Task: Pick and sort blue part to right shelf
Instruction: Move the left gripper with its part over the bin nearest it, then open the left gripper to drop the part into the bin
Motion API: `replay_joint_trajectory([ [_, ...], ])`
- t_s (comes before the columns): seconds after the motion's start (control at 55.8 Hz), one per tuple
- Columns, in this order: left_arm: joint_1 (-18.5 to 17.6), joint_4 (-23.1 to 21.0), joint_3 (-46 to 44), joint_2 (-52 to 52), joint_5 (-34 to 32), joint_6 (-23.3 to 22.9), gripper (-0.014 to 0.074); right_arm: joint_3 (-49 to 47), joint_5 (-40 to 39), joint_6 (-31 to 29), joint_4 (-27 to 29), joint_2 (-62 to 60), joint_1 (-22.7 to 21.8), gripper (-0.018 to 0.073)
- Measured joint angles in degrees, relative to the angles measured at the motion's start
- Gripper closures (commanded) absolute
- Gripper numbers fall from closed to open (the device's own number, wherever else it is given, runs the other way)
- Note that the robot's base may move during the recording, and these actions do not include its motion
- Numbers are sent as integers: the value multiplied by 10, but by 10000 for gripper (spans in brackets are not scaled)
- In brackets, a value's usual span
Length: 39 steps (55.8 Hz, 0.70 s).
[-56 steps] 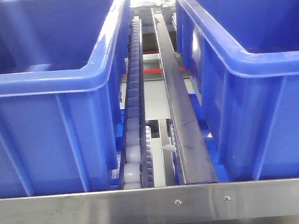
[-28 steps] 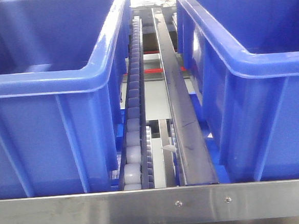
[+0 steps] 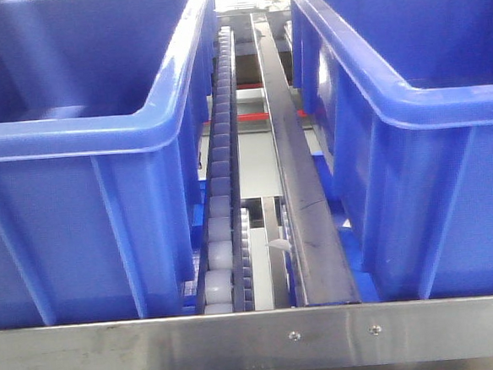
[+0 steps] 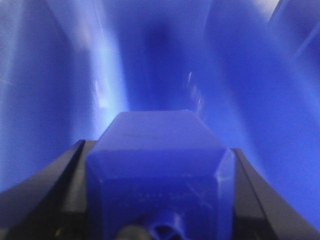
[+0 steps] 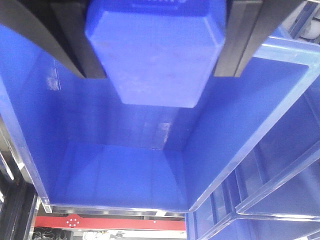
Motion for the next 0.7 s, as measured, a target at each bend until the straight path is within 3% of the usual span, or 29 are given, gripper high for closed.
replay_joint_trajectory([
  [0.287,0,0,-76,248,-17,2,261,0,0,0,-1,0,0,361],
  [0.484,0,0,-115,342,-19,3,250,0,0,0,-1,0,0,361],
  [0.573,0,0,-118,353,-17,3,171,0,0,0,-1,0,0,361],
  [0.699,0,0,-123,353,-15,3,-22,0,0,0,-2,0,0,361],
])
